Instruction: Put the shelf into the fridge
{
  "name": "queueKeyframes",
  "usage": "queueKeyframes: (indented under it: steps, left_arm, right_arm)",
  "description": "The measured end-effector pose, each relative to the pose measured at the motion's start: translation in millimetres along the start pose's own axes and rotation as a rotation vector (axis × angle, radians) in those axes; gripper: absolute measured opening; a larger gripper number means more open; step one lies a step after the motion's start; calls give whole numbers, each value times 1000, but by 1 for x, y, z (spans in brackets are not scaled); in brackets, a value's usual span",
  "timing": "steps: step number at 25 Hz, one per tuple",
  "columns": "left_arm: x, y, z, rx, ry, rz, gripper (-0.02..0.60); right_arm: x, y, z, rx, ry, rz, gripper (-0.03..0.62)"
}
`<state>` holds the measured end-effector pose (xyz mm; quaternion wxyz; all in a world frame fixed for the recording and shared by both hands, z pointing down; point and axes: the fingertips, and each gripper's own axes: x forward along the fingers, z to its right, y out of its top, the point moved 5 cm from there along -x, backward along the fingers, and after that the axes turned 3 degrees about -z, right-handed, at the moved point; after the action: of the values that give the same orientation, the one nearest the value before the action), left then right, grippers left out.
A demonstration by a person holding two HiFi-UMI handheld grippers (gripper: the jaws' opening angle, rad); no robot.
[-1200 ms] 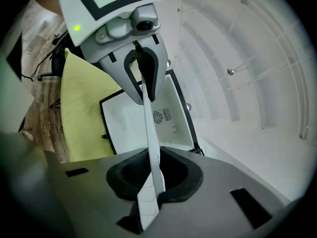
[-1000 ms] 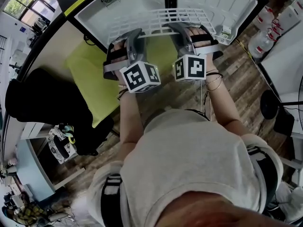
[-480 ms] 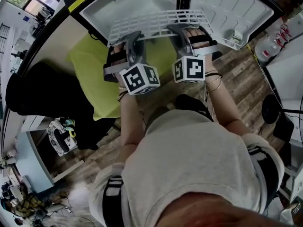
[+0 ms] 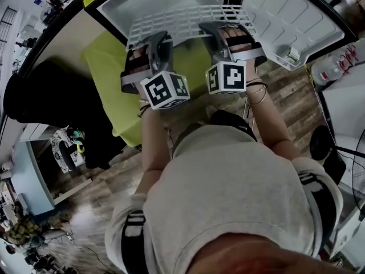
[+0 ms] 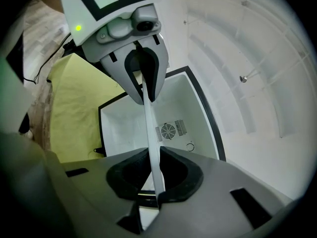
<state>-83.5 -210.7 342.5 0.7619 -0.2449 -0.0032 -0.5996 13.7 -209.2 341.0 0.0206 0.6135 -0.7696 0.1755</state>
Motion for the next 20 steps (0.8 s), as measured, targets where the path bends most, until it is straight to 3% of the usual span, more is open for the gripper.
queueKeyframes:
  steps: [11,20]
  left_arm:
    - [16,-1,-7,-47,30,-81,65]
    - [15,-1,-9,-42,68,-142,64]
  right_arm:
    - [22,-5,9,-58,12,83,57]
    - [31,-5,14,-40,33,150,57]
